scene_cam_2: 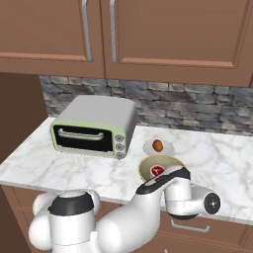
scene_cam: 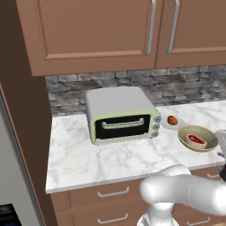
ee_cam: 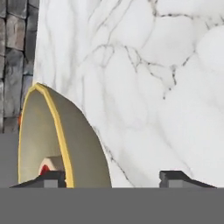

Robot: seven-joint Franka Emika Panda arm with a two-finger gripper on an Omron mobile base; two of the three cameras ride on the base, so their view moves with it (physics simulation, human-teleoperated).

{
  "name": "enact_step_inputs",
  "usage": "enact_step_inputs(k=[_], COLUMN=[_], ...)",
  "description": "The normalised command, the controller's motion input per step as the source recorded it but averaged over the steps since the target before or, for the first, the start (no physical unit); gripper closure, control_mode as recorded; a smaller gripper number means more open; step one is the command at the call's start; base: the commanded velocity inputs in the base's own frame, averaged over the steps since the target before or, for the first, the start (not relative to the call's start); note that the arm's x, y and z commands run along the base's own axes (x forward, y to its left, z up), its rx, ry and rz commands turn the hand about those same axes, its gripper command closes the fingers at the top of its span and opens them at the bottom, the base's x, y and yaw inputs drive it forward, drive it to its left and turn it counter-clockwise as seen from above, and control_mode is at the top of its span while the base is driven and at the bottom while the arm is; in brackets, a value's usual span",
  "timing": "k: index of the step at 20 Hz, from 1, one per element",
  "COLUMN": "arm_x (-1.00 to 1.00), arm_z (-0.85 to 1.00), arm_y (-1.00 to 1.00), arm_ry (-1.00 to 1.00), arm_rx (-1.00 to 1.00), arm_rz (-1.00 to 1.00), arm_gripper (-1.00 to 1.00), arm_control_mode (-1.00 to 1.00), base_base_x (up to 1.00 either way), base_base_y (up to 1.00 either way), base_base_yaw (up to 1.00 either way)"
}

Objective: Remove the mango from the bowl and place it on the small plate. Then place the bowl with only the steak in the microwave, close the door, and press the start button to microwave the steak.

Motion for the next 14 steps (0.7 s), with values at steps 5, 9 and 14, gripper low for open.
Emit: enact_step_inputs(k=[5, 9, 14], arm_x=[0.02, 0.02, -0.03], arm_z=[0.00, 0.05, 0.55], arm_y=[0.34, 0.25, 0.00], arm_ry=[0.00, 0.00, -0.01], arm_rx=[0.00, 0.01, 0.00], arm_rz=[0.00, 0.00, 0.00], arm_gripper=[1.00, 1.00, 1.00], arm_control_mode=[-1.00, -1.00, -1.00], base_base_x=[0.00, 0.00, 0.00], base_base_y=[0.00, 0.00, 0.00], base_base_yaw=[0.00, 0.00, 0.00])
